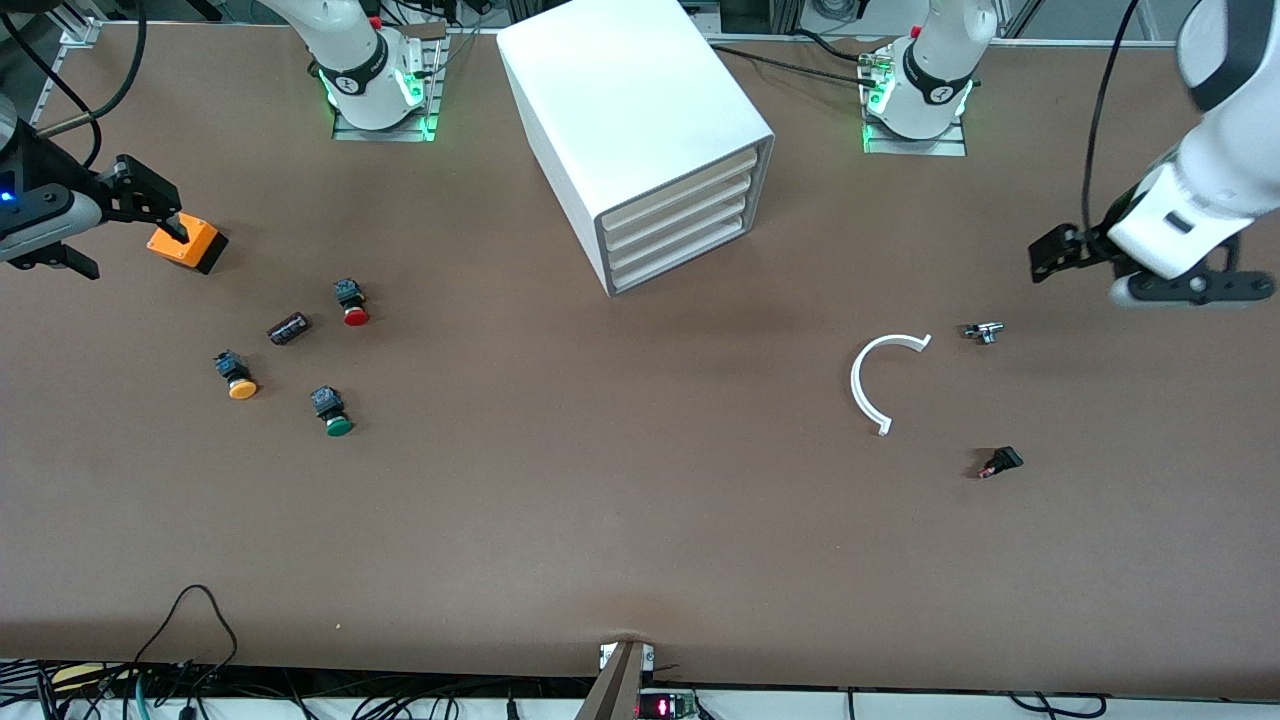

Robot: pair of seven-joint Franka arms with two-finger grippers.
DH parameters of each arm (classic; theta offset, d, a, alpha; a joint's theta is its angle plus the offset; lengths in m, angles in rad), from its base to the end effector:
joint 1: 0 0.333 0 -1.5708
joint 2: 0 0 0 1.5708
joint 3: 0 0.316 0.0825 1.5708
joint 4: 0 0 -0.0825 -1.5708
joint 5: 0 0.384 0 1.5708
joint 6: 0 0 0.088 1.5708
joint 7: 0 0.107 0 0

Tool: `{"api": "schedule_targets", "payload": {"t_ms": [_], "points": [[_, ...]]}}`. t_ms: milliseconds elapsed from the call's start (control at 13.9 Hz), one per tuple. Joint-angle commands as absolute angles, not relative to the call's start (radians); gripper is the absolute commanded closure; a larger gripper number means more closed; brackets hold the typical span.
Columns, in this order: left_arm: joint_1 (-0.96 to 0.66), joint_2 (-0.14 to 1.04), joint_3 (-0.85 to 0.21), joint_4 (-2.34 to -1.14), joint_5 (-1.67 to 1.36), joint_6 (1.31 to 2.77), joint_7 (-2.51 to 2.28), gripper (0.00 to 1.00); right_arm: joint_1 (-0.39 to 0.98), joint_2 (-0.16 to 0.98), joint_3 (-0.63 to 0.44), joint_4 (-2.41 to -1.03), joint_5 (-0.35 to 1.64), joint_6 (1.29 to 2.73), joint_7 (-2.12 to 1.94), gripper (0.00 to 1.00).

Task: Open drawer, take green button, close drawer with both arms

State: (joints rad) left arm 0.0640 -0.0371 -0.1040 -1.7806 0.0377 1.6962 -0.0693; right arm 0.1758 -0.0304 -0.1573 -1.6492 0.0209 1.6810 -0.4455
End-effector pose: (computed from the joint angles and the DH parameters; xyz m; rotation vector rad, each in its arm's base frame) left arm 0.5458 -0.0191 0.5561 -3.0969 -0.0369 0.0700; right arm 0.5549 0.0110 0.6138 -3.0448 -0.7166 -0.1030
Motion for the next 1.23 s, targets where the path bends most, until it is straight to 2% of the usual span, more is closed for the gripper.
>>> {"api": "schedule_targets", "payload": {"t_ms": [0, 361, 577, 794, 1010, 1155], "points": [[0.081, -0.047, -0.088, -1.732, 0.045, 1.634, -0.048, 0.00, 0.172, -0.014, -0.156, -1.586, 0.028, 1.618, -0.446, 0.00], [0.075, -0.051, -0.052, -1.687, -0.020, 1.566, -0.058, 0.00, 0.172, -0.011, -0.155, -1.580, 0.029, 1.617, -0.399, 0.00], [0.064, -0.009, -0.015, -1.619, -0.026, 1.533, -0.052, 0.00, 0.173, -0.005, -0.155, -1.577, 0.023, 1.614, -0.397, 0.00], [0.045, 0.024, -0.012, -1.612, -0.015, 1.539, -0.048, 0.00, 0.173, -0.005, -0.155, -1.577, 0.012, 1.611, -0.396, 0.00], [0.040, 0.032, -0.012, -1.612, -0.014, 1.635, -0.043, 0.00, 0.173, 0.000, -0.155, -1.577, 0.012, 1.623, -0.390, 0.00], [0.031, 0.031, -0.009, -1.612, -0.012, 1.640, -0.038, 0.00, 0.176, 0.015, -0.150, -1.577, 0.009, 1.621, -0.394, 0.00]]}}
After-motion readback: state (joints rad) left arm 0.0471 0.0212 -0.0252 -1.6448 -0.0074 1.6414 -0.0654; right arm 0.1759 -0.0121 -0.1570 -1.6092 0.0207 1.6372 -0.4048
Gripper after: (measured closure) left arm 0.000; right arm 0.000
